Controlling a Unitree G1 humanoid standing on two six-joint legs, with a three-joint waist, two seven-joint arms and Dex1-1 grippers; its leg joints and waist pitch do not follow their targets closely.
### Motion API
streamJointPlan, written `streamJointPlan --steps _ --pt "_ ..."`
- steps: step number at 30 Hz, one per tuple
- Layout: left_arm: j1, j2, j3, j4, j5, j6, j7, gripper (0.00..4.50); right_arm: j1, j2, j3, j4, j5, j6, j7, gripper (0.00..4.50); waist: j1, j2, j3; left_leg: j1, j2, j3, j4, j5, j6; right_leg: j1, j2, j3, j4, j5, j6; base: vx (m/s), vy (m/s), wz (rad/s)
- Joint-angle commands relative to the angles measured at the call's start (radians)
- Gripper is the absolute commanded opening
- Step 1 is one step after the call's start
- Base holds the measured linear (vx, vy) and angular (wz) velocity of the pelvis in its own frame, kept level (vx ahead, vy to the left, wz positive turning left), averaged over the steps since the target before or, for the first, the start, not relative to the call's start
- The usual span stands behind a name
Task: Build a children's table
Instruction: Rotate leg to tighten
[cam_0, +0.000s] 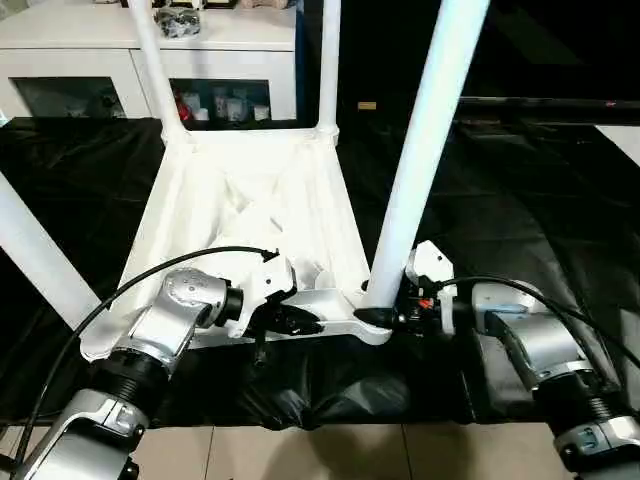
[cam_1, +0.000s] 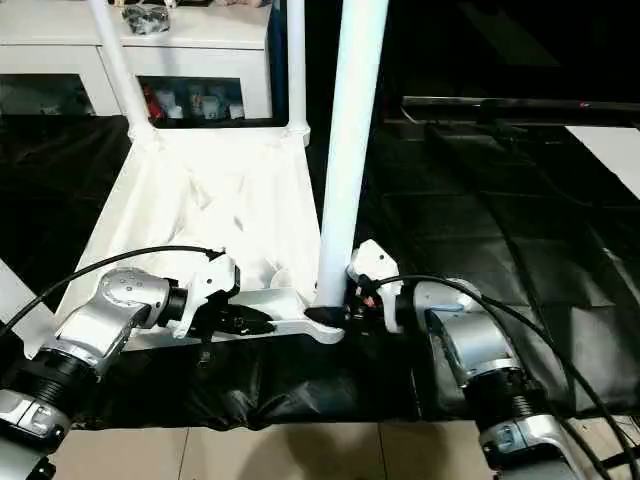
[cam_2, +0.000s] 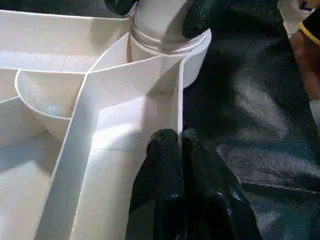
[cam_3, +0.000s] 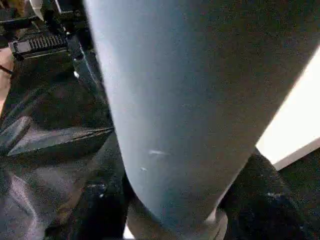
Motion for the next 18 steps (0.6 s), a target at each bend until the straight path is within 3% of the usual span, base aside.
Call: streamJointPlan --steps 1,10,12,15,16,18 --pt "0.008 -0.012 -0.008 0.025 0.020 0.018 0.035 0.00 0.017 0.017 0.026 0.013 -0.012 0.016 -0.014 2.08 -0.005 -0.002 -0.056 0.017 0.012 -0.013 -0.073 -0.394 -0.002 0.026 -0.029 0.021 -0.098 -0.468 -0.168 0.000 0.000 0.00" --pt "0.005 -0.035 0.003 0.031 0.023 0.022 0.089 0.00 0.035 0.055 0.008 0.032 -0.026 0.026 -0.104 1.98 -0.025 0.003 -0.052 0.019 0.011 -0.023 -0.077 -0.458 -0.012 0.020 -0.030 0.014 -0.111 -0.551 -0.138 0.000 0.000 0.00" --pt "0.000 -0.069 0.016 0.023 0.033 0.045 0.171 0.00 0.040 0.113 -0.021 0.048 -0.036 0.047 -0.235 1.98 -0.030 -0.005 -0.051 0.016 0.011 -0.025 -0.080 -0.470 -0.017 0.021 -0.029 0.010 -0.113 -0.556 -0.134 0.000 0.000 0.00" --pt "-0.007 -0.095 0.026 0.016 0.037 0.066 0.224 0.00 0.043 0.145 -0.031 0.053 -0.037 0.056 -0.291 1.98 -0.042 0.000 -0.049 0.018 0.009 -0.032 -0.083 -0.503 -0.030 0.020 -0.031 0.002 -0.120 -0.599 -0.114 0.000 0.000 0.00" --pt "-0.019 -0.146 0.036 0.001 0.036 0.093 0.288 0.00 0.034 0.211 -0.045 0.070 -0.035 0.083 -0.384 1.98 -0.046 -0.010 -0.051 0.020 0.009 -0.033 -0.081 -0.508 -0.024 0.019 -0.033 0.001 -0.123 -0.613 -0.107 0.000 0.000 0.00" --pt "-0.028 -0.178 0.041 -0.005 0.038 0.107 0.328 0.00 0.022 0.255 -0.054 0.083 -0.034 0.099 -0.443 1.98 -0.056 -0.002 -0.049 0.018 0.009 -0.037 -0.085 -0.520 -0.028 0.020 -0.034 -0.004 -0.128 -0.616 -0.107 0.000 0.000 0.00"
